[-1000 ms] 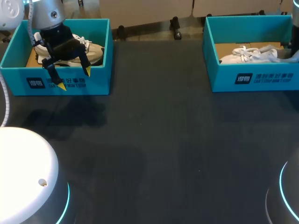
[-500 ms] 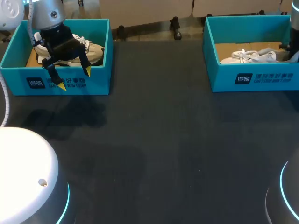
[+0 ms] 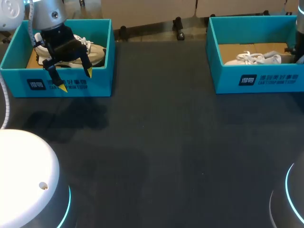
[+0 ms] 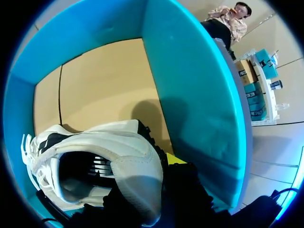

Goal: Take the shoe out of the shoebox, open the shoe tongue, remove and reinsert the insole, then place the shoe into the shoebox

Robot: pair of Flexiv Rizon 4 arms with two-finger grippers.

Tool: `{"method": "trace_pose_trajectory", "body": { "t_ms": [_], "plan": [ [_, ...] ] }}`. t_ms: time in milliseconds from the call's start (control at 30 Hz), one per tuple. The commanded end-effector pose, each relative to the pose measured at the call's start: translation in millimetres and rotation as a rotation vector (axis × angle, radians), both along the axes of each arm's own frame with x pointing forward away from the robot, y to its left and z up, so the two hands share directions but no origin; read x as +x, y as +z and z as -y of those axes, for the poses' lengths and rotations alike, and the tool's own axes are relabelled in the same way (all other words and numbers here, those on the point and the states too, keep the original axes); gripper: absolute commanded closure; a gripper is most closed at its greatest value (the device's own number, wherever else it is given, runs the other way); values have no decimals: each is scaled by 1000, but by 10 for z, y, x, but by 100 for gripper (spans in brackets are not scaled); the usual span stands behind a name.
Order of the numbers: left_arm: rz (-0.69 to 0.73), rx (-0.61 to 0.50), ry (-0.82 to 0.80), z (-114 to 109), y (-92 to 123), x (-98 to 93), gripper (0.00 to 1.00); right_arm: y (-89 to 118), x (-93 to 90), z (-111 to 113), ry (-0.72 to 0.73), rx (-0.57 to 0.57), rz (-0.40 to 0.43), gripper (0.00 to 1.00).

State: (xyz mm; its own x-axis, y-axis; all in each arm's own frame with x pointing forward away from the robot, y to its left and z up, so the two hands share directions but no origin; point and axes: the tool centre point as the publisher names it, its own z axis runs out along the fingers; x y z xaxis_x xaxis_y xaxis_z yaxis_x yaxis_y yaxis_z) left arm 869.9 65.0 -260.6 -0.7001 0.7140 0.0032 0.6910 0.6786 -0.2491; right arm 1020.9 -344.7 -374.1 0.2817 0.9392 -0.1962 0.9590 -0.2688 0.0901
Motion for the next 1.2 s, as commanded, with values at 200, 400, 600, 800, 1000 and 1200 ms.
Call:
{"method": "trace_pose_trajectory", "body": {
  "t_ms": [200, 400, 600, 800, 1000, 1200],
  "plan": [
    [1, 2, 0, -4, 1, -6, 0, -28, 86, 43, -5, 5, 0, 100],
    [1, 2, 0, -4, 1, -6, 0, -59, 106, 60, 5, 2, -10, 100],
    [1, 2, 0, -4, 1, -6, 0, -104, 95, 29, 7, 17, -15, 100],
    [1, 2, 0, -4, 1, -6, 0, -50, 71, -6, 9, 17, -16, 66],
    [1, 2, 0, -4, 1, -6, 0, -22, 65, -4, 11, 11, -14, 65],
    [1, 2, 0, -4, 1, -6, 0, 46, 75, -60, 18, 11, -10, 55]
  ]
}}
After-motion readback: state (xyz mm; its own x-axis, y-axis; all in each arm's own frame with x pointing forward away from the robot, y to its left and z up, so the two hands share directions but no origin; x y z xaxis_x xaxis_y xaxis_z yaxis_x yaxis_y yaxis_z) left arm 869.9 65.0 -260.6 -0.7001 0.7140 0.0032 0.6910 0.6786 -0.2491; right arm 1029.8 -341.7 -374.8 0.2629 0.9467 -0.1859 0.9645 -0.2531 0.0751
